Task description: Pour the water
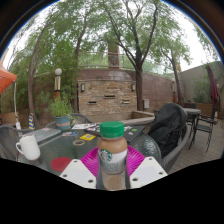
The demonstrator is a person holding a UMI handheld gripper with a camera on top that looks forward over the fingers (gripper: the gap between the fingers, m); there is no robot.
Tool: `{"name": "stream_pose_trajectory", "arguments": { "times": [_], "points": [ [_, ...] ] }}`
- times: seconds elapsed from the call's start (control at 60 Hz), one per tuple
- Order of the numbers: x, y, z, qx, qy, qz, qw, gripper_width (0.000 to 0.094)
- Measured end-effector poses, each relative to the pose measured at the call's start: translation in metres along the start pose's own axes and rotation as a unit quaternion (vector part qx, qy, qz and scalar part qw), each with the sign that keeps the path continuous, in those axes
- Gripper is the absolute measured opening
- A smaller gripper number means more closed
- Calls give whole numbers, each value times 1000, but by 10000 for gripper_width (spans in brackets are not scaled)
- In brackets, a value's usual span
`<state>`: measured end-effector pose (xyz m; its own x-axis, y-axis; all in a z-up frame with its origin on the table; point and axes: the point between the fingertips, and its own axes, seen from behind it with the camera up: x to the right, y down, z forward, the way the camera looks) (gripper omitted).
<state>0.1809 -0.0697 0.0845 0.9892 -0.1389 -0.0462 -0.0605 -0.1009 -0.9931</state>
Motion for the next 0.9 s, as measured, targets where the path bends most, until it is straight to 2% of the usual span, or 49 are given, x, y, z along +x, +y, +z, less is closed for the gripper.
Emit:
{"name": "stream_pose_trajectory", "arguments": {
  "times": [0.05,0.15,0.283,0.383,0.417,0.533,0.617,0.717,0.817,0.9],
  "points": [
    [-1,0,0,-11,11,2,1000,277],
    [-21,-15,-3,-13,9,-46,999,277],
    [-80,-64,-3,18,-5,-181,983,276],
    [-137,-98,3,43,-15,-344,938,276],
    [-155,-102,6,48,-18,-403,914,275],
    [-208,-71,25,52,-45,-584,809,275],
    [-230,-58,32,59,-49,-712,698,275],
    [-245,-60,45,76,-43,-806,586,277],
    [-265,-74,35,119,-17,-872,475,277],
    [-268,-79,41,131,-10,-896,425,275]
  ]
}}
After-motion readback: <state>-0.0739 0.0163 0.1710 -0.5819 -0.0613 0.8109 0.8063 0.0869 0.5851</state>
